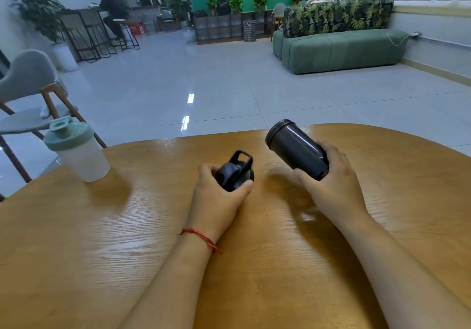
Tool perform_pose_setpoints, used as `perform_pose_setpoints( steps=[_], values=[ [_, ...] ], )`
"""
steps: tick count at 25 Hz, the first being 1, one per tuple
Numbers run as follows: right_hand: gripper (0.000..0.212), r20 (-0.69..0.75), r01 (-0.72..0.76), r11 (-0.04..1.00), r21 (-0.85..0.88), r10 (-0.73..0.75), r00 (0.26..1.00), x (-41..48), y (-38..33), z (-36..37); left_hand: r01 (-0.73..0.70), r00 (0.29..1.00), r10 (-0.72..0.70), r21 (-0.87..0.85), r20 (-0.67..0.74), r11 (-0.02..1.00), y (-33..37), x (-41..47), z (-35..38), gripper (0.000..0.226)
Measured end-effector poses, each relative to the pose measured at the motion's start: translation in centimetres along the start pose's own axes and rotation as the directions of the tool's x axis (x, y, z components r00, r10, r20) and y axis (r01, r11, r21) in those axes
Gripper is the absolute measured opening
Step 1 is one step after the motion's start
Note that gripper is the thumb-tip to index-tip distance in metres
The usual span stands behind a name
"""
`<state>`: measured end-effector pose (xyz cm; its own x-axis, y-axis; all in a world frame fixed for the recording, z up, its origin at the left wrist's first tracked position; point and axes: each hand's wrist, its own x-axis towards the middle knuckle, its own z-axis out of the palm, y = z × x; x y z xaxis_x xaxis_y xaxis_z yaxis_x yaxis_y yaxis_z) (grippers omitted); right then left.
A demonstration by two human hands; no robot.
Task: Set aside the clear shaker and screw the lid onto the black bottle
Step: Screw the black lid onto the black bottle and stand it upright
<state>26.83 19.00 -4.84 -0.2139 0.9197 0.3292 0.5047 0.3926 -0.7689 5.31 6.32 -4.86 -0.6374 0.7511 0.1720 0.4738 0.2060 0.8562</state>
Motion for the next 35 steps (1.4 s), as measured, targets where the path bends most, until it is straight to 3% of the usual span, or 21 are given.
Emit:
perform_pose_setpoints(
  steps=[2, 4, 6, 7, 11, 16, 24, 30, 35],
  values=[
    [0.081, 0.108, -0.058, 0.965, 0.257, 0.031, 0.994, -0.1, -0.3, -0.2, 0.105, 0.994, -0.11, -0.291, 0.0, 0.951, -0.1, 0.9, -1.2, 0.074],
    [0.079, 0.216, -0.136, 0.888, 0.439, 0.042, 0.975, -0.1, -0.5, -0.5, 0.208, 0.978, -0.164, -0.644, 0.128, 0.736, -0.7, 1.8, -2.1, 0.08],
    [0.079, 0.295, -0.161, 0.846, 0.508, 0.005, 0.955, -0.1, -0.7, -0.8, 0.267, 0.963, -0.129, -0.805, 0.235, 0.53, -1.3, 2.3, -2.9, 0.064],
    [0.08, 0.32, -0.149, 0.843, 0.517, -0.029, 0.947, -0.1, -0.7, -0.9, 0.281, 0.959, -0.118, -0.816, 0.257, 0.505, -1.5, 2.4, -3.1, 0.054],
    [0.081, 0.415, -0.072, 0.879, 0.472, -0.149, 0.898, -0.5, -0.4, -1.3, 0.265, 0.953, -0.033, -0.778, 0.3, 0.569, -2.1, 2.5, -3.2, 0.042],
    [0.081, 0.47, -0.022, 0.91, 0.415, -0.194, 0.861, -0.6, -0.3, -1.3, 0.266, 0.922, 0.031, -0.686, 0.387, 0.677, -2.3, 2.1, -3.0, 0.041],
    [0.082, 0.483, 0.01, 0.916, 0.402, -0.222, 0.847, -0.6, -0.5, -1.2, 0.267, 0.909, 0.046, -0.665, 0.414, 0.698, -1.8, 2.0, -2.9, 0.036],
    [0.083, 0.49, 0.017, 0.913, 0.408, -0.235, 0.839, -0.6, -0.3, -1.0, 0.252, 0.899, 0.062, -0.629, 0.433, 0.736, -2.0, 2.1, -3.0, 0.051],
    [0.083, 0.53, -0.068, 0.89, 0.45, -0.205, 0.823, -0.6, -0.1, -1.0, 0.23, 0.892, 0.098, -0.629, 0.441, 0.742, -2.3, 2.2, -3.1, 0.054]
  ],
)
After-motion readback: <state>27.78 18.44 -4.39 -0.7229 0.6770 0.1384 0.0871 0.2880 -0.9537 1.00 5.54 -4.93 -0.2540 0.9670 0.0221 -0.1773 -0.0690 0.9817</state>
